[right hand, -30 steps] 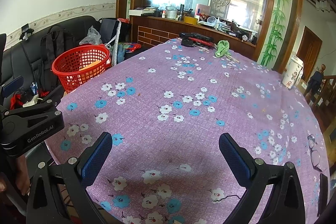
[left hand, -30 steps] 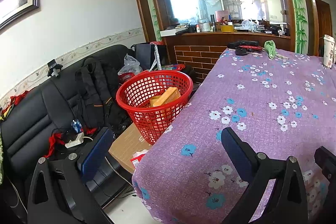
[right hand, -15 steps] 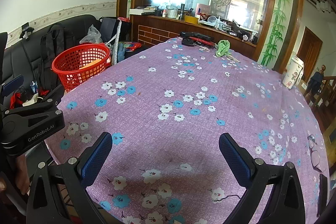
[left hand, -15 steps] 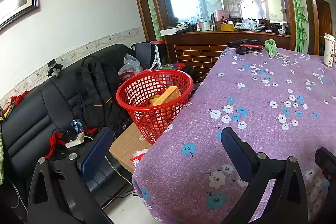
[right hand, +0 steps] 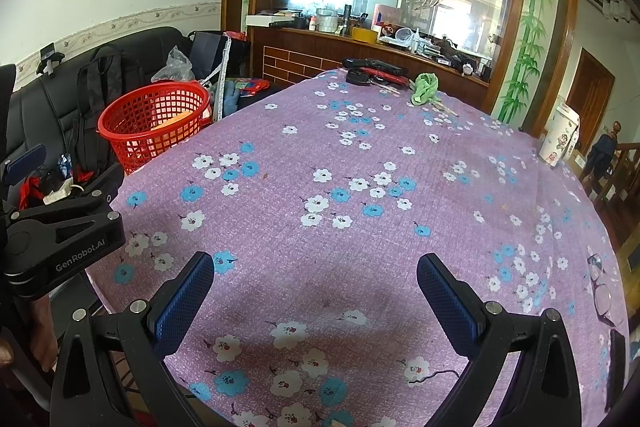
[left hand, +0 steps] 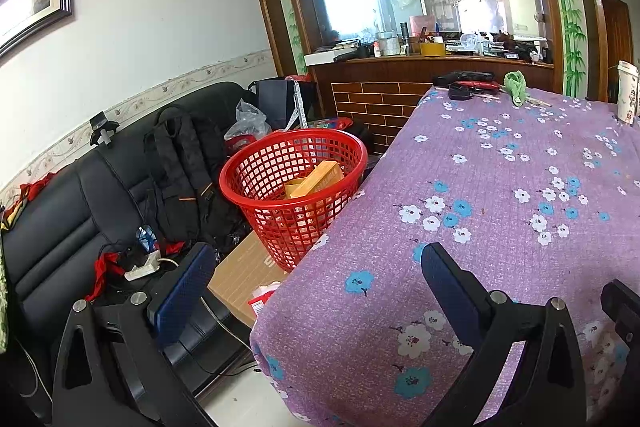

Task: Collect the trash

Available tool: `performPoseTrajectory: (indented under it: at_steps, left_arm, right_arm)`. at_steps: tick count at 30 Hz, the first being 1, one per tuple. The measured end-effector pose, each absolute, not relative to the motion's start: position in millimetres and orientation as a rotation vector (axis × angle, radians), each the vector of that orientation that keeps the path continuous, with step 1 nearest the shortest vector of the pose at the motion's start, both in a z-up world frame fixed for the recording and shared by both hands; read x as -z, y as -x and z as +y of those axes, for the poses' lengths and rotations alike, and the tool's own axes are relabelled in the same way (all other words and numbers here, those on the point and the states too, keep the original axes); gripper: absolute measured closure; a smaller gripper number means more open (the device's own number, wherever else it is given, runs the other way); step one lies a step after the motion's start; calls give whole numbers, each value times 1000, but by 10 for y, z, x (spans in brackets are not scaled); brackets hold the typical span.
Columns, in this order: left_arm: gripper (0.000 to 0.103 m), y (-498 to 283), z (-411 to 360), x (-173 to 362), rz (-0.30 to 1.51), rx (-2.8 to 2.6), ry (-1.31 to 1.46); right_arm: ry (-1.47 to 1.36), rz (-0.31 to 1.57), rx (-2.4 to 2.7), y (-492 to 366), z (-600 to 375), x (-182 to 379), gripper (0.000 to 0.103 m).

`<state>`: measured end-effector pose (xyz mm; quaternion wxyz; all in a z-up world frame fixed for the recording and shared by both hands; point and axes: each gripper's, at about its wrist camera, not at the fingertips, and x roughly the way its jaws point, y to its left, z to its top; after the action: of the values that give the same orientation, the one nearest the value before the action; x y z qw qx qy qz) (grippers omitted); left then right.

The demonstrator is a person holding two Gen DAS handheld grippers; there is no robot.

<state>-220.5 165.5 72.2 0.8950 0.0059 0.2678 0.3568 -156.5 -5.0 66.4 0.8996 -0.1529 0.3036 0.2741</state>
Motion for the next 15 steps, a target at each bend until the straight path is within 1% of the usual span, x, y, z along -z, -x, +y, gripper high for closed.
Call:
performPoseTrajectory:
  at_steps: [4, 9, 12, 15]
  left_arm:
    - [1, 2114, 1601, -737, 566, -719, -26]
    - [1, 1743, 1288, -775, 604, -595, -69]
    - [1, 1299, 956, -727, 716, -400, -66]
    - [1, 885, 615, -627, 823, -247, -46]
  right_arm:
    - [288, 660, -545, 1441, -157, -628, 0]
    - [194, 745, -387, 902, -605, -576, 1]
    - [113, 792, -252, 523, -1035, -530, 1]
    - [95, 835, -122, 207, -1418, -443, 1]
